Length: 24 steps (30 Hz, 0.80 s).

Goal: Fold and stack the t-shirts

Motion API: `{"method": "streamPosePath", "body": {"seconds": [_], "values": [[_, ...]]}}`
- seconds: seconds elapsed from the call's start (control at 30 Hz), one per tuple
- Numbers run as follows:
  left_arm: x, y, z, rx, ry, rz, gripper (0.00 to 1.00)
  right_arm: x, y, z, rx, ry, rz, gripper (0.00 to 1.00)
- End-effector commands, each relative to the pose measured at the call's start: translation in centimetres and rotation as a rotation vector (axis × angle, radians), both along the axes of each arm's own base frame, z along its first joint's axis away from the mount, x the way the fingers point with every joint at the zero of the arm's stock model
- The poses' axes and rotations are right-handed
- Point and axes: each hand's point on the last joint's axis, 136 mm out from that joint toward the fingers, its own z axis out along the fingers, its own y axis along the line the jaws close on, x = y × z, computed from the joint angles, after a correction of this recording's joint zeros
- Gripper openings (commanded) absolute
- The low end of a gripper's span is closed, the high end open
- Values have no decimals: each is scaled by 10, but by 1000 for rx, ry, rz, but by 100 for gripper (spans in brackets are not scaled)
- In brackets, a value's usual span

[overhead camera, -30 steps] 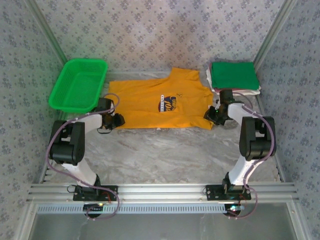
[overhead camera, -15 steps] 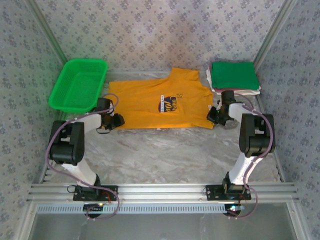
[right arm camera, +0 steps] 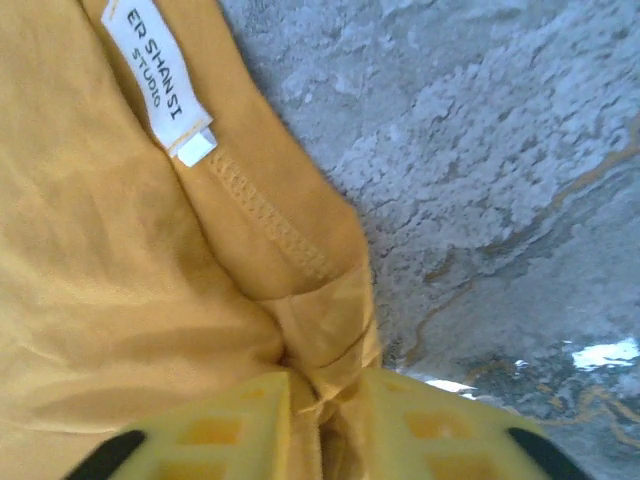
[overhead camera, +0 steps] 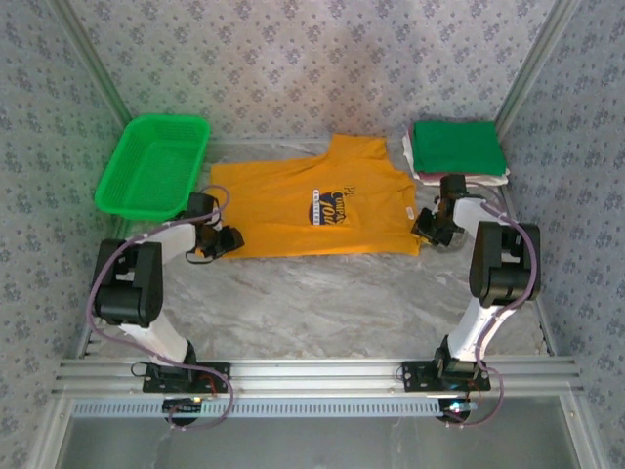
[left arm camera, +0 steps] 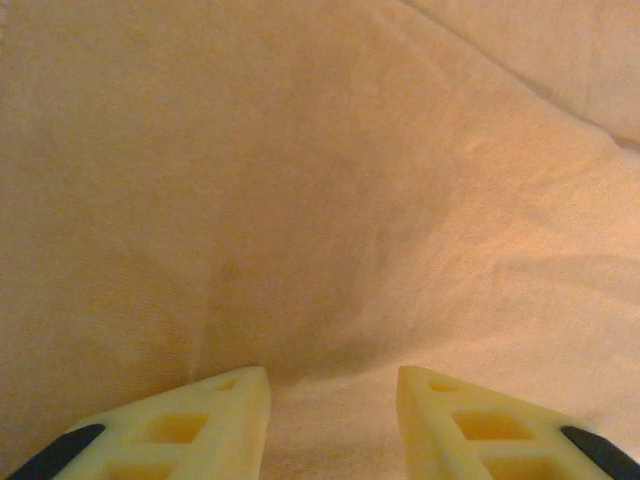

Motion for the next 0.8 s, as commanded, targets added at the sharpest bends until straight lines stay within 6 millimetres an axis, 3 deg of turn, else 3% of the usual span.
{"method": "streamPosePath", "body": {"seconds": [0.0, 0.13, 0.27, 0.47, 0.6, 0.77], "values": [[-28, -1, 4, 32, 80, -30, 42, 4, -5, 33, -27, -63, -11, 35], [-19, -15, 31, 10, 14, -49, 44, 7, 6, 66, -66, -151, 1, 41], [-6, -19, 35, -3, -34, -35, 45, 11, 46, 77, -31, -219, 67, 39], [20, -21, 22, -5, -50, -23, 44, 20, 94, 44, 69, -178, 125, 31], [24, -16, 1, -2, -18, 7, 43, 20, 99, 14, 85, -112, 121, 30], [11, -12, -17, -10, 31, 36, 42, 12, 93, -10, 106, -72, 84, 30]]}}
